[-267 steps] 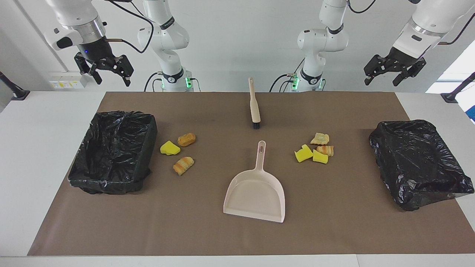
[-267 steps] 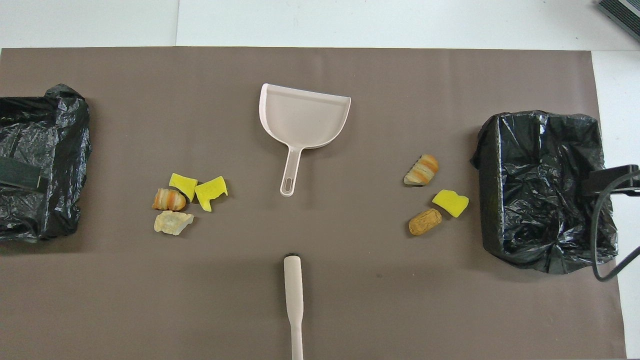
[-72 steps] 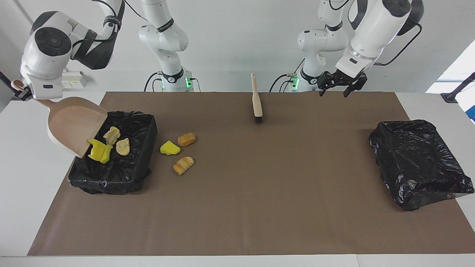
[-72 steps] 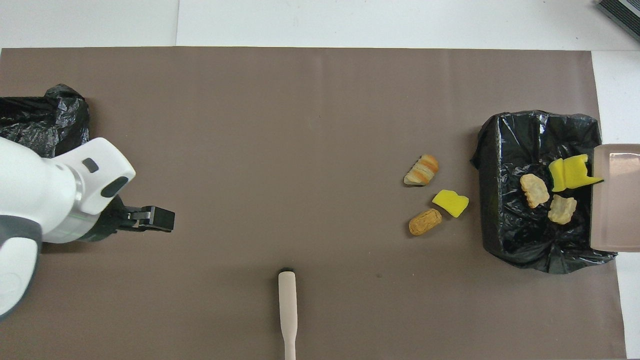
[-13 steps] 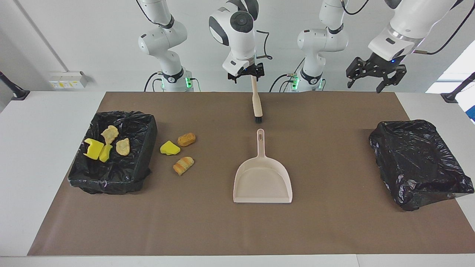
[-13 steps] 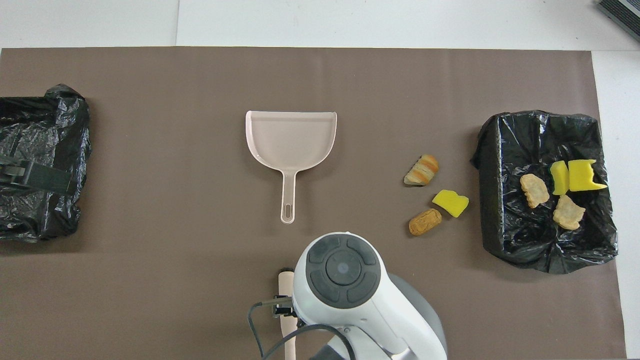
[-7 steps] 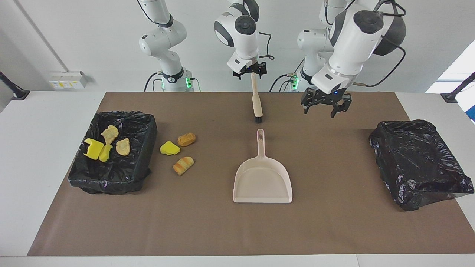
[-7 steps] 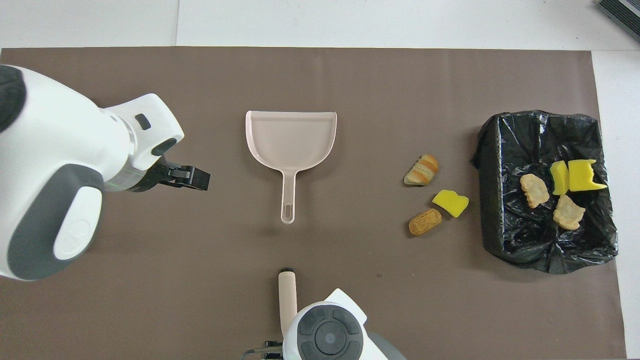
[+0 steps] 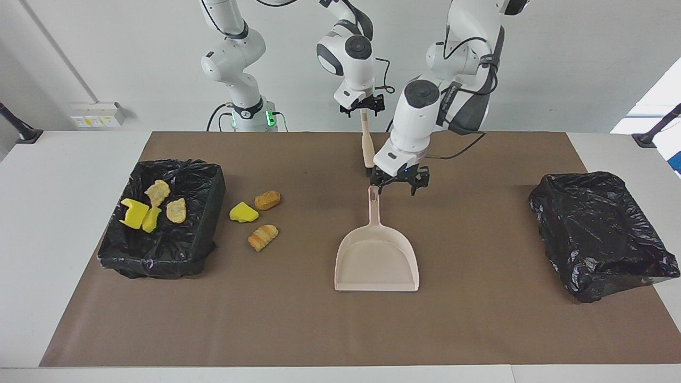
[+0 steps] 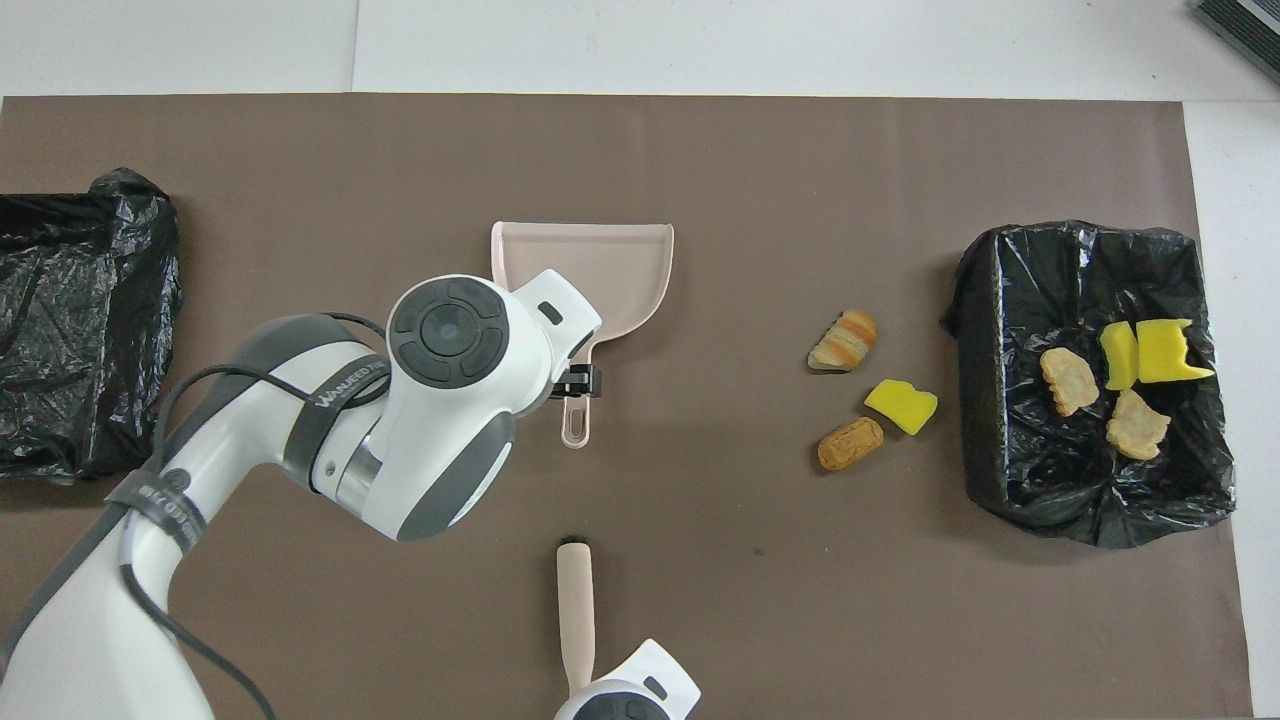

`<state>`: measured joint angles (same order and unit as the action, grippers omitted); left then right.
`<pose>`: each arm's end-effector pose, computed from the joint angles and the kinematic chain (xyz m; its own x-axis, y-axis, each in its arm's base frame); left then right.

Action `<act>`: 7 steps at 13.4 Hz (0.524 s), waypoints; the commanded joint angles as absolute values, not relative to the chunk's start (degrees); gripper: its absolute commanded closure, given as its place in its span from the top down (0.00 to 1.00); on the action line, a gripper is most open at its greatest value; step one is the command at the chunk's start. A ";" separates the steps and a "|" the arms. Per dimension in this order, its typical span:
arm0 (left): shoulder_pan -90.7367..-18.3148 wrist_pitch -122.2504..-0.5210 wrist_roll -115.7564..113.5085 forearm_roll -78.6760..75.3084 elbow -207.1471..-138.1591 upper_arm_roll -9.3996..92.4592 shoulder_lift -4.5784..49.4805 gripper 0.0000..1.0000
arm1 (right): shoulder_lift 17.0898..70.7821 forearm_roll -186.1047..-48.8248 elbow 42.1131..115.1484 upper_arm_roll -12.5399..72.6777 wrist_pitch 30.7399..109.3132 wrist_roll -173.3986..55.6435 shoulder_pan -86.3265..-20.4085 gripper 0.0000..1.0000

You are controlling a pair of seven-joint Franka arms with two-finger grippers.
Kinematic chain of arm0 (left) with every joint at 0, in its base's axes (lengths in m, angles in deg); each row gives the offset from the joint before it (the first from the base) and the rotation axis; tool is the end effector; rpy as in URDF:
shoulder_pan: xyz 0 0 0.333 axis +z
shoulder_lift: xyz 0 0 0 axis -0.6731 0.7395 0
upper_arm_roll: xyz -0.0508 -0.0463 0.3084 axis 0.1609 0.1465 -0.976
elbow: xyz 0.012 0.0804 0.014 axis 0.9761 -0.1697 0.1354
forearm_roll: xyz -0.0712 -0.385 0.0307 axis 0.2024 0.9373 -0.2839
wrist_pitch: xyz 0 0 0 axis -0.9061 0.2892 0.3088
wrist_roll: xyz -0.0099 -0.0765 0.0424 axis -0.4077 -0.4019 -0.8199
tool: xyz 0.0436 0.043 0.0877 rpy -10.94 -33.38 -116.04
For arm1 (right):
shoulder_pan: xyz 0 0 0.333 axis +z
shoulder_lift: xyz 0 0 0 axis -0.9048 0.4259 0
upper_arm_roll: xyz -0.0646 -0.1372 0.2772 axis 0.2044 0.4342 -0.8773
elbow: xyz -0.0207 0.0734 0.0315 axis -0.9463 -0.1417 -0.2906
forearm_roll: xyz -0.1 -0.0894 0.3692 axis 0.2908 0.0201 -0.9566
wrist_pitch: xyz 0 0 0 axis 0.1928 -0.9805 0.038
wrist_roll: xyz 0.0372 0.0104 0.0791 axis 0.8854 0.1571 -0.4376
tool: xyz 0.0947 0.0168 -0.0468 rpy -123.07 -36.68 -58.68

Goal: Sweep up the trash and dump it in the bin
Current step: 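Grasp the dustpan handle with the left gripper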

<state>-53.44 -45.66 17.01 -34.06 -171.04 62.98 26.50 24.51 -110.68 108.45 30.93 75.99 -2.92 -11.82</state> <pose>0.5111 -0.3432 0.3965 0.9954 -0.0869 0.0396 -0.0876 -0.9960 0.0166 0.2346 0.4283 0.3627 0.9472 -0.0294 -0.3193 -0.0654 -0.9926 -0.1027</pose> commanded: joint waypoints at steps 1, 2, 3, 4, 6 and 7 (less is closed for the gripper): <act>-53.73 -48.95 19.38 -37.01 -169.36 63.29 31.19 1.00 | 26.22 -112.45 109.96 31.12 80.55 -1.49 -9.52 1.00; -54.34 -49.12 19.55 -38.67 -169.28 63.29 32.24 1.00 | 26.22 -112.45 110.49 31.12 82.14 -1.22 -9.34 1.00; -54.61 -49.56 21.30 -39.73 -169.28 63.37 33.21 1.00 | 26.22 -112.54 110.58 31.12 82.24 -1.13 -9.16 1.00; -54.61 -50.70 23.14 -39.74 -169.28 63.46 33.48 1.00 | 26.22 -112.45 110.76 31.12 82.33 -1.22 -9.16 1.00; -54.53 -53.77 24.13 -39.74 -169.01 63.55 34.01 1.00 | 26.13 -112.45 110.93 31.12 82.33 -2.10 -9.16 0.79; -54.53 -55.26 23.95 -39.57 -169.19 63.72 34.10 1.00 | 26.13 -112.45 111.11 31.12 82.33 -2.01 -9.16 0.65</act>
